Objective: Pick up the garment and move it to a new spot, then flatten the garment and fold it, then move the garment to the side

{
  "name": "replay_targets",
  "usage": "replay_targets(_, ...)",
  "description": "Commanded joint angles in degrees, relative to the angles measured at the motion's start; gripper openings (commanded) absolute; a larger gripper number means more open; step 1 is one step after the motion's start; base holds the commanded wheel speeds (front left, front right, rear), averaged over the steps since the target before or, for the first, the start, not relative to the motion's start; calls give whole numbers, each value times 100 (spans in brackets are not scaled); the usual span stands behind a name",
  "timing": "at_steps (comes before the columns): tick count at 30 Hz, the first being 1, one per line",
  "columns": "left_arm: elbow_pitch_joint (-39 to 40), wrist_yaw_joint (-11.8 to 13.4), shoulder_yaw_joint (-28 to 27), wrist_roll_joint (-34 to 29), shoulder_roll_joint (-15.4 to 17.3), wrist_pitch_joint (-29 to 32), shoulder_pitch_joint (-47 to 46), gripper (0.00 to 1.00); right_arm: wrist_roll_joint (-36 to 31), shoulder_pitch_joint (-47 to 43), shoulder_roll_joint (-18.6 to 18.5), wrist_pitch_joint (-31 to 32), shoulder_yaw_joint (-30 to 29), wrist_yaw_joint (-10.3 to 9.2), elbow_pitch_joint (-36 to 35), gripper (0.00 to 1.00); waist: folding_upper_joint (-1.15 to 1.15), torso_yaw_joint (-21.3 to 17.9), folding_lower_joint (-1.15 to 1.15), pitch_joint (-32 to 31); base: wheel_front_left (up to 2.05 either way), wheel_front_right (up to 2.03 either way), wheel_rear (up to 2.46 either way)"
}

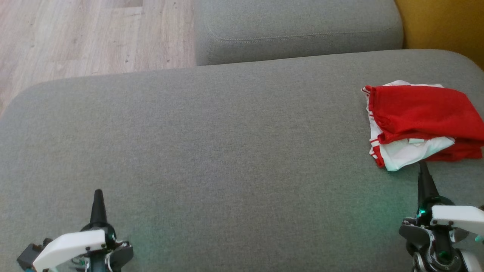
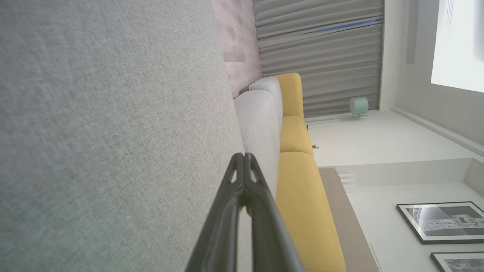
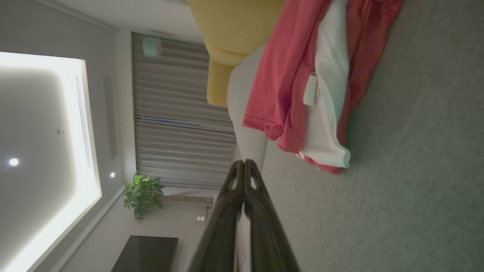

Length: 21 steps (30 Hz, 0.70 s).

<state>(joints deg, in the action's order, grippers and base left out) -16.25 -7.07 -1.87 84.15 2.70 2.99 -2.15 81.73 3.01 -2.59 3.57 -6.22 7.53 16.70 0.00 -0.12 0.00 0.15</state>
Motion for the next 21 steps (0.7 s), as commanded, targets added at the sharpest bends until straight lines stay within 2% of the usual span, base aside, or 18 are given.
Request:
replay_targets(1, 207, -37, -216, 174, 77, 59, -356, 0, 221, 287, -39, 67, 62, -4, -230, 0, 0, 2, 0, 0, 0, 0, 0)
replay_targets(15, 222, -42, -384, 864, 77, 284, -397, 0, 1047, 316, -40, 283, -20, -4, -269, 0, 0, 12, 0, 3, 0, 0, 0)
replay_targets(21, 222, -42, -392, 862, 73, 291, -398, 0, 1050, 317, -39, 286, -22, -4, -269, 0, 0, 12, 0, 3, 0, 0, 0)
